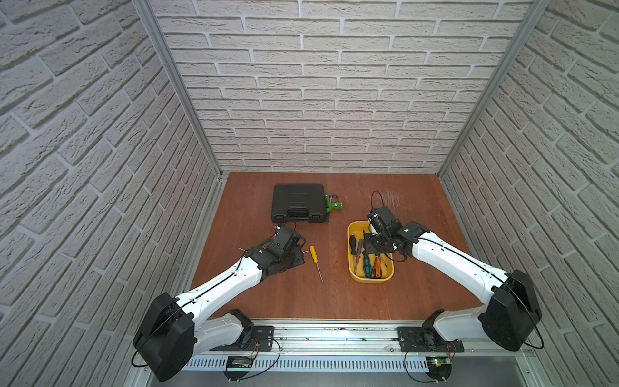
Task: Put the screwdriver on the desktop into the storage box
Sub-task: Pick up the screwdriver from the center of the board.
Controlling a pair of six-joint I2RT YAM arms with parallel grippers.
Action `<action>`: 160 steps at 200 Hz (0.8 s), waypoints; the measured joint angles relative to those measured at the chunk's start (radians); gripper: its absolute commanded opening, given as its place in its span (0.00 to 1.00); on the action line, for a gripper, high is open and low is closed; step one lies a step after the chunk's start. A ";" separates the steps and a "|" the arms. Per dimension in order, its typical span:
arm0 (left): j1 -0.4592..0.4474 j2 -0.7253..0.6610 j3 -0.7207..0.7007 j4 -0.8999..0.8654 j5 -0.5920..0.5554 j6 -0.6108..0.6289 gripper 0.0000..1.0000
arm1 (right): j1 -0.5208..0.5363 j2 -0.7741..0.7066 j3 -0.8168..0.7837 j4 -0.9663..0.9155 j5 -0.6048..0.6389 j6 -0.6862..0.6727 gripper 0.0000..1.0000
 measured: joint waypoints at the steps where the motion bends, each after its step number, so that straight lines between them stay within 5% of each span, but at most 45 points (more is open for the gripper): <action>1: 0.000 0.000 0.000 0.000 0.000 0.000 0.48 | 0.002 0.000 0.000 0.001 0.000 0.000 0.37; 55: 0.032 -0.017 0.000 -0.052 -0.027 0.020 0.49 | 0.149 0.035 0.034 0.047 0.003 0.037 0.41; 160: 0.135 -0.129 -0.022 -0.144 -0.059 0.042 0.50 | 0.299 0.325 0.253 0.082 0.016 0.072 0.44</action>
